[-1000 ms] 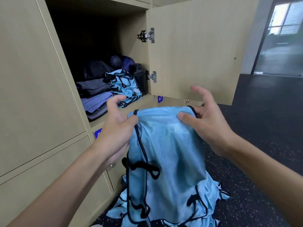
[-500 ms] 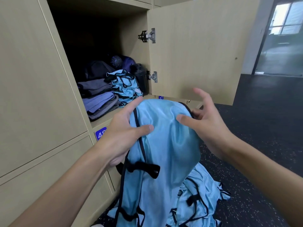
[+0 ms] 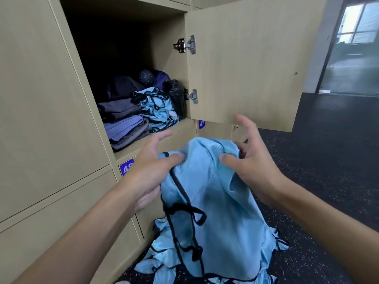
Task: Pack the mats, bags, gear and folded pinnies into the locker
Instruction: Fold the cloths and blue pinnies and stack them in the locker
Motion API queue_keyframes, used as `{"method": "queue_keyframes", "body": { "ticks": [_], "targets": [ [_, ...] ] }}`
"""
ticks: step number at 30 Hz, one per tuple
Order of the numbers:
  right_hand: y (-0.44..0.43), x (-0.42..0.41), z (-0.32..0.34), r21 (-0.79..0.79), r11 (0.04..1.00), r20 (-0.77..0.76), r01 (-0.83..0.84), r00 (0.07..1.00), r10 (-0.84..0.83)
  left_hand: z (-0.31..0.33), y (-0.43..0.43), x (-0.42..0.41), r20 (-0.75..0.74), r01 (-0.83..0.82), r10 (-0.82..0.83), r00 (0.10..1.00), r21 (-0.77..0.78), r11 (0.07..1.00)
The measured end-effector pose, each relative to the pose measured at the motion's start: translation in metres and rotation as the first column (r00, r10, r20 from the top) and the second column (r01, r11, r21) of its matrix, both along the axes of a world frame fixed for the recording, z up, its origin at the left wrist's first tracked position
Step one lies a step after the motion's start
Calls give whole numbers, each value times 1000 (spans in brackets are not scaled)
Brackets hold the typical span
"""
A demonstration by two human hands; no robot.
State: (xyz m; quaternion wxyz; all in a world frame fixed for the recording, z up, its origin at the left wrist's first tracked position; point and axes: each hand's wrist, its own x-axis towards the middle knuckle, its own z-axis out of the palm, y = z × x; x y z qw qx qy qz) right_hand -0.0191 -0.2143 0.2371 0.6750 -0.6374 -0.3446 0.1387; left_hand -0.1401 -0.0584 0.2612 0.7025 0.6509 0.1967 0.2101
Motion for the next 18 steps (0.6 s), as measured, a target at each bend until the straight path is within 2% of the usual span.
{"method": "queue_keyframes", "body": {
  "ticks": [1, 3, 5, 7, 10, 11, 12, 15, 16, 18],
  "targets": [
    [-1, -1, 1, 5, 1000, 13, 2, 1000, -2, -1, -2, -1, -3, 50, -50, 999, 2, 999],
    [-1, -4, 1, 2, 1000, 36, -4, 999, 4, -4, -9, -2, -22, 133, -131, 991, 127, 983],
    [0, -6, 2, -10, 1000, 49, -20, 999, 20, -9, -19, 1, -11, 112, -112, 994, 204, 973],
    [2, -7, 3, -13, 1000, 47, 19, 999, -18, -11, -23, 5, 29, 26, -32, 999, 176, 984],
    [3, -3, 6, 51, 974, 46, 218, 974, -221, -6, -22, 9, 94, -68, 58, 994, 99, 993],
    [2, -1, 5, 67, 969, 29, 239, 970, -241, -4, -20, 10, 122, -90, 80, 989, 78, 993],
    [0, 1, 4, 58, 977, 8, 207, 978, -207, -2, -18, 11, 148, -108, 97, 984, 63, 992],
    [-3, -10, 3, -51, 997, -17, -54, 998, 53, 2, -14, 11, 187, -138, 130, 974, 33, 990],
    [-2, -14, 2, -57, 996, 13, -67, 998, 68, 3, -13, 11, 189, -143, 137, 972, 18, 990],
    [2, -14, 1, 11, 999, 77, 44, 996, -45, 5, -9, 11, 195, -151, 152, 969, -20, 988]
  ]
}}
